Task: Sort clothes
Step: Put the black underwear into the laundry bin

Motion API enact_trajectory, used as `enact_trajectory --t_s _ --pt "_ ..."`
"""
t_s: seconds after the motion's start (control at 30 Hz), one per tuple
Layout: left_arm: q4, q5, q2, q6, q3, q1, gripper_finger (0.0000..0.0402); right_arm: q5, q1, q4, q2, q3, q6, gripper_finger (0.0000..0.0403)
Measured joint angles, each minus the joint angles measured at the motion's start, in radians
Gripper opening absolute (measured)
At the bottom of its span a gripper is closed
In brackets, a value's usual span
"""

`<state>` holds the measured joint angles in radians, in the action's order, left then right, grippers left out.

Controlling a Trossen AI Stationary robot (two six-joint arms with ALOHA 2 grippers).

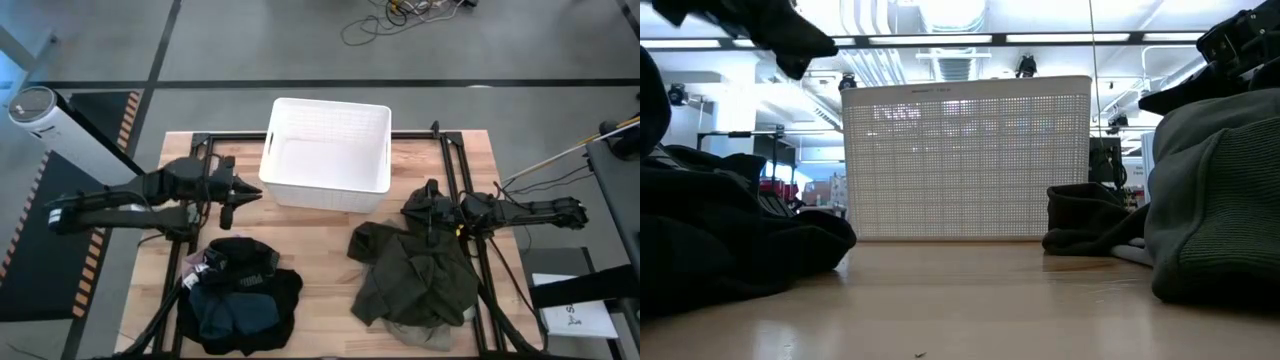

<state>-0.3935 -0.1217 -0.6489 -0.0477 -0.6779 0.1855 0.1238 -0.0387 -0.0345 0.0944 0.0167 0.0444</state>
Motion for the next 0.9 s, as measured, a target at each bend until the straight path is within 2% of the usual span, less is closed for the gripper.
enact_trajectory --t_s 0.2,0.37,0.67,0.9 --pt "-0.218 -0.001 -0.152 -0.016 -0.150 -0.060 0.0041 0.000 0.000 0.000 0.000 0.000 0.000 0.0000" --pt "-0.387 -0.001 -0.286 -0.134 -0.225 -0.125 0.0030 0.000 0.000 0.000 0.000 0.000 0.000 0.0000" --pt "-0.500 0.007 -0.466 -0.271 -0.303 -0.307 0.0027 0.000 0.000 0.000 0.000 0.000 0.000 0.0000" --pt "-0.592 0.008 -0.577 -0.429 -0.305 -0.400 0.0053 0.000 0.000 0.000 0.000 0.000 0.000 0.0000"
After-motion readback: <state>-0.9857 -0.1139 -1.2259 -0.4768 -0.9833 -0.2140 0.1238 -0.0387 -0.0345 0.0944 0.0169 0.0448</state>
